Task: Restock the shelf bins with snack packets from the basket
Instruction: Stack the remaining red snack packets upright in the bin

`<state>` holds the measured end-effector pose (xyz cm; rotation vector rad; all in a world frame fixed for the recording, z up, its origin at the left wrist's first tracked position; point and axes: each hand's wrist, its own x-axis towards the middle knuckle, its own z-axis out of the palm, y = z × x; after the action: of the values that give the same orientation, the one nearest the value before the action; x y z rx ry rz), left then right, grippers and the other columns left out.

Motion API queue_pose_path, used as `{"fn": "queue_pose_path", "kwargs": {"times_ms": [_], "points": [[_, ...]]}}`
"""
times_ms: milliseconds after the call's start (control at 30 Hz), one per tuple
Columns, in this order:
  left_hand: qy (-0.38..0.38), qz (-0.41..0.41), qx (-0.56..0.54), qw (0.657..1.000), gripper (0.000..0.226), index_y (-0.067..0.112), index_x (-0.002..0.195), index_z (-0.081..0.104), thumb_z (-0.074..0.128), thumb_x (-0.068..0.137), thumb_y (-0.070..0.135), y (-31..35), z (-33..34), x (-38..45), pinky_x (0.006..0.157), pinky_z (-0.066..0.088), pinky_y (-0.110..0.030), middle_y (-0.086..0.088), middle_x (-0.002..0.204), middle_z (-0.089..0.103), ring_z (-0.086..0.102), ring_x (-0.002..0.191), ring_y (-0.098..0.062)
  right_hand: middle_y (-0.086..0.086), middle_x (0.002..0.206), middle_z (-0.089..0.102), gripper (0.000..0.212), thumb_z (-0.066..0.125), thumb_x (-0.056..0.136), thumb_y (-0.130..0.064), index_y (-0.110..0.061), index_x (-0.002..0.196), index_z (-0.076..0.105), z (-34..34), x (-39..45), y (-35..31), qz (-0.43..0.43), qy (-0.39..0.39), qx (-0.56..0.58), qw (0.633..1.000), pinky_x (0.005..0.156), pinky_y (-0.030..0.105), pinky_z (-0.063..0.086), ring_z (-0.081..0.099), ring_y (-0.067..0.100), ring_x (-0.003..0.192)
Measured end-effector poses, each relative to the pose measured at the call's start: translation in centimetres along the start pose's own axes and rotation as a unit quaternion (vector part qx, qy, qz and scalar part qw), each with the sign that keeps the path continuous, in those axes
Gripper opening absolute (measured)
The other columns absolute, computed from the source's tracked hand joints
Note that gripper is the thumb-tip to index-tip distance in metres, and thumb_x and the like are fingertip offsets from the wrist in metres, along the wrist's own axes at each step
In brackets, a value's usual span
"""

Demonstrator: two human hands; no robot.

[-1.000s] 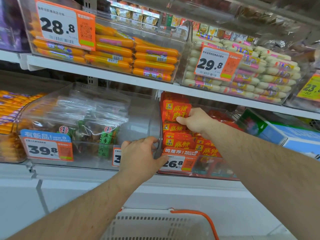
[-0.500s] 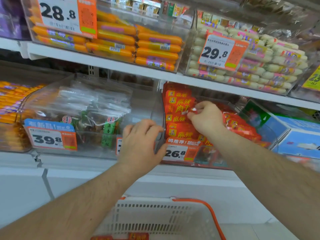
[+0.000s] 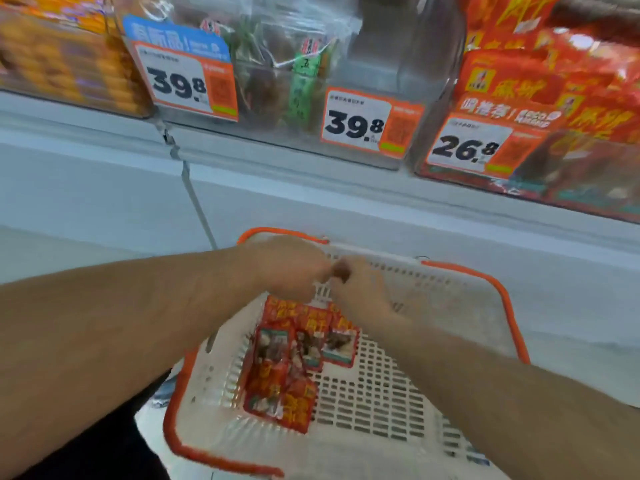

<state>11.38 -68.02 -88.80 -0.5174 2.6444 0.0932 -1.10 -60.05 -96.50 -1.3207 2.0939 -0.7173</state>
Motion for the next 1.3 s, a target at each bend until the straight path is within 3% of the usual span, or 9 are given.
{"fn": "queue_pose_path", "kwargs": {"times_ms": [167,300,400,500,633,833,933,1100,1300], "points": [[-0.034,-0.012,-0.001,0.999,0.026,0.026,0.111,0.063,0.046,0.094,0.037,-1.3,3.3,-0.3,0.074,0.053,-0.039,-0.001,0.110,0.065,0.063,0.095,-0.025,0.004,0.078,0.063,0.008,0.063,0.089,-0.018,-0.014,0.085,0.069,9.6,-1.5,2.8,0.199,-0.242,0.023,0.949,0.063,0.032,0.049,0.059,0.018,0.072],[-0.073,-0.015,-0.017,0.997,0.027,0.023,0.114,0.060,0.047,0.091,0.027,-2.0,4.4,-0.4,0.085,0.053,-0.043,-0.003,0.113,0.064,0.060,0.100,-0.025,0.004,0.120,0.062,0.033,0.061,0.095,-0.030,-0.017,0.125,0.062,12.8,-2.7,3.6,0.259,-0.343,0.063,0.901,0.099,0.036,0.047,0.057,0.022,0.109],[-0.077,-0.017,-0.027,0.997,0.028,0.024,0.117,0.057,0.046,0.092,0.027,-2.3,4.1,-0.6,0.088,0.052,-0.042,-0.002,0.117,0.062,0.059,0.104,-0.024,-0.002,0.135,0.056,0.043,0.061,0.094,-0.041,-0.023,0.133,0.055,13.5,-3.0,4.1,0.316,-0.355,0.101,0.874,0.107,0.036,0.040,0.052,0.023,0.123],[-0.078,-0.021,-0.032,0.996,0.028,0.025,0.116,0.059,0.048,0.091,0.026,-2.3,4.1,-0.6,0.085,0.054,-0.043,-0.001,0.113,0.063,0.060,0.099,-0.023,-0.001,0.119,0.062,0.041,0.060,0.096,-0.039,-0.017,0.130,0.058,13.1,-3.1,4.2,0.330,-0.318,0.159,0.875,0.097,0.031,0.044,0.057,0.018,0.107],[-0.076,-0.016,0.038,0.996,0.027,0.028,0.112,0.063,0.053,0.087,0.029,-1.9,3.5,-0.3,0.074,0.056,-0.039,0.003,0.104,0.066,0.063,0.088,-0.020,0.002,0.080,0.070,0.022,0.067,0.090,-0.038,-0.020,0.098,0.077,8.8,-2.9,3.1,0.108,-0.271,-0.003,0.957,0.061,0.027,0.046,0.060,0.012,0.067],[-0.022,-0.021,-0.001,1.000,0.043,0.026,0.130,0.055,0.058,0.090,0.040,-0.3,-0.1,0.6,0.078,0.052,-0.036,-0.001,0.121,0.062,0.061,0.103,-0.023,0.007,0.081,0.068,0.014,0.059,0.085,-0.007,-0.012,0.079,0.070,-1.2,-1.9,1.1,-0.013,-0.182,-0.170,0.968,0.065,0.025,0.038,0.056,0.017,0.071],[-0.021,-0.034,-0.094,0.995,0.057,0.024,0.139,0.047,0.060,0.089,0.048,1.3,-2.3,1.5,0.084,0.047,-0.034,-0.001,0.130,0.056,0.056,0.113,-0.024,0.004,0.094,0.070,0.016,0.060,0.085,-0.004,-0.016,0.085,0.070,-6.8,-1.7,-0.2,-0.053,-0.166,-0.221,0.960,0.073,0.030,0.048,0.060,0.019,0.085],[0.040,0.005,-0.208,0.977,0.019,0.019,0.089,0.064,0.068,0.082,0.037,3.5,-6.1,2.7,0.067,0.041,-0.030,0.000,0.083,0.063,0.057,0.081,-0.022,-0.010,0.070,0.055,0.031,0.063,0.075,-0.001,-0.026,0.065,0.047,-14.8,-2.2,-3.5,-0.108,-0.106,-0.243,0.958,0.066,0.032,0.045,0.055,0.018,0.074],[0.204,0.034,-0.388,0.898,0.009,0.023,0.087,0.074,0.076,0.078,0.022,4.4,-10.1,3.1,0.070,0.050,-0.026,0.010,0.081,0.071,0.065,0.080,-0.008,-0.003,0.081,0.064,0.025,0.068,0.074,-0.004,-0.019,0.093,0.062,-21.6,-3.8,-6.8,-0.151,0.024,-0.210,0.966,0.073,0.036,0.051,0.061,0.019,0.078]]}}
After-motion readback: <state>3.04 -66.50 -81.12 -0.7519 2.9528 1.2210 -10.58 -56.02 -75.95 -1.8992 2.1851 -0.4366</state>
